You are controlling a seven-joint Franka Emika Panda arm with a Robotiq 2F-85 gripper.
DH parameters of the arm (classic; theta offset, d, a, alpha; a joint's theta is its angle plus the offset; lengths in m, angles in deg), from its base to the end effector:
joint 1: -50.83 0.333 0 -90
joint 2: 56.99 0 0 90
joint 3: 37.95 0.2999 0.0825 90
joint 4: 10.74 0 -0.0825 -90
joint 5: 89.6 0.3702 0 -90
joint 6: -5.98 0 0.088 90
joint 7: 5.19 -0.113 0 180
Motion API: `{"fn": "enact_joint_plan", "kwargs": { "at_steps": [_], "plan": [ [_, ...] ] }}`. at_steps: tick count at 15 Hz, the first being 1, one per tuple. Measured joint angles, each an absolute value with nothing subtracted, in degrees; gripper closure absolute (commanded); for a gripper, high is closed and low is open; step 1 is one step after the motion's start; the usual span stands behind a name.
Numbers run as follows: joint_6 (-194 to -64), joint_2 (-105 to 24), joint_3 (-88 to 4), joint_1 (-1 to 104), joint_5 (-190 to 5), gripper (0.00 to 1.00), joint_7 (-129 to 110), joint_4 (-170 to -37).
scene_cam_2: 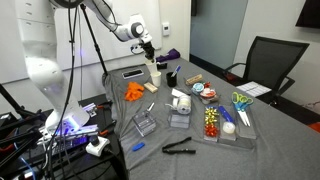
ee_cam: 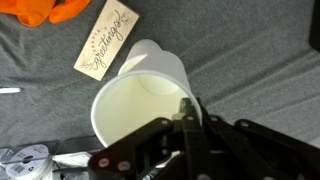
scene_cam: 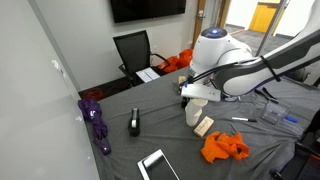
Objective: Put the right cup in the left cup
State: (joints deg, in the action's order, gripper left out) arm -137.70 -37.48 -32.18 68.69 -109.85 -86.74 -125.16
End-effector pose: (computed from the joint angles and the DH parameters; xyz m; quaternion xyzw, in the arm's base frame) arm 0.5569 0.2427 0.2951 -0.9220 0.3640 -0.1316 0.0081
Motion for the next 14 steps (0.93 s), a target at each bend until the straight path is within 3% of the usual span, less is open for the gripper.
{"fn": "enact_joint_plan", "kwargs": {
  "at_steps": [14],
  "plan": [
    [-132.65, -35.22, -34.66, 70.20, -109.87, 0.99, -86.78, -123.20]
  ]
}}
